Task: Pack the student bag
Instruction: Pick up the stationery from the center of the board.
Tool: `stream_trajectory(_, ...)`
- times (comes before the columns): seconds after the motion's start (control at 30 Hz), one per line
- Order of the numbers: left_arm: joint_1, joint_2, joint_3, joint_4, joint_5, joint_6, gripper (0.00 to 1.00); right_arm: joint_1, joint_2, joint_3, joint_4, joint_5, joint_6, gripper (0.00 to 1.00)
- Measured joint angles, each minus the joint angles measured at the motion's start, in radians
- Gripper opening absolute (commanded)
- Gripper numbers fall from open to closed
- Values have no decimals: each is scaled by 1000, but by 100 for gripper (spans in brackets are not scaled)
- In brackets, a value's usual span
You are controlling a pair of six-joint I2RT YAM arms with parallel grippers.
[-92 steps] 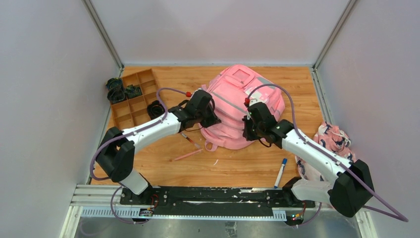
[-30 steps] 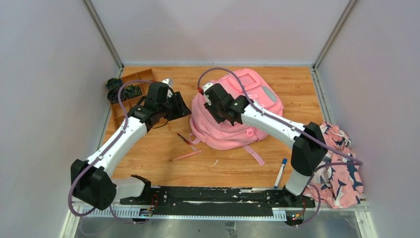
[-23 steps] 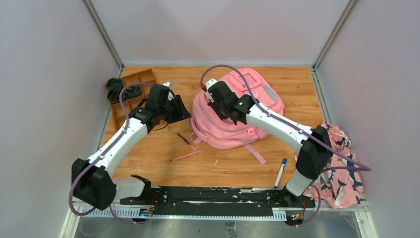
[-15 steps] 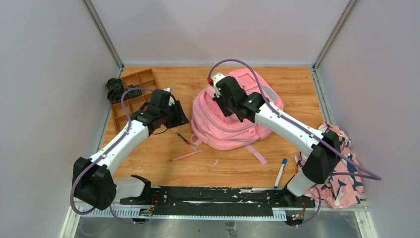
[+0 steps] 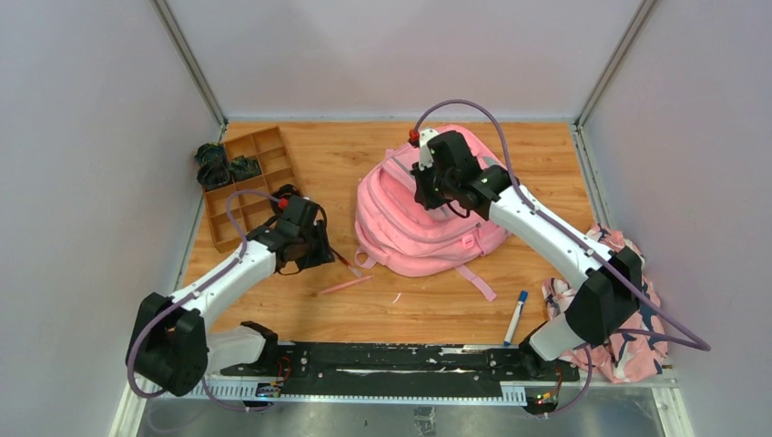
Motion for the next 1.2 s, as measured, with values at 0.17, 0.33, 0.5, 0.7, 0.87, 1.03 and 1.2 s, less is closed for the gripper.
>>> stream_trajectory(0.17,-44,132,14,13,-74,-97,47,-1,-1,-11,11,-22,10,0)
stream_trajectory(0.33,-80,301,103,19,-114,-177,48,-1,-7,-29,23,-30,15,0)
stream_trajectory(0.5,-121,339,116,26,-150,-247,50,-1,-23,-44,28,-33,16,0)
stream_trajectory(0.7,-133,438,186,-7,-198,-294,45,-1,-30,-55,29,-40,16,0)
stream_trajectory(0.87,-133,479,227,-37,-220,-311,32,-1,-38,-68,35,-40,17,0)
stream_trajectory(1.03,-134,494,246,-62,-245,-324,8,-1,-53,-72,33,-39,19,0)
stream_trajectory(1.2,-133,494,284,-93,-280,-326,0,-1,-64,-75,29,-38,19,0)
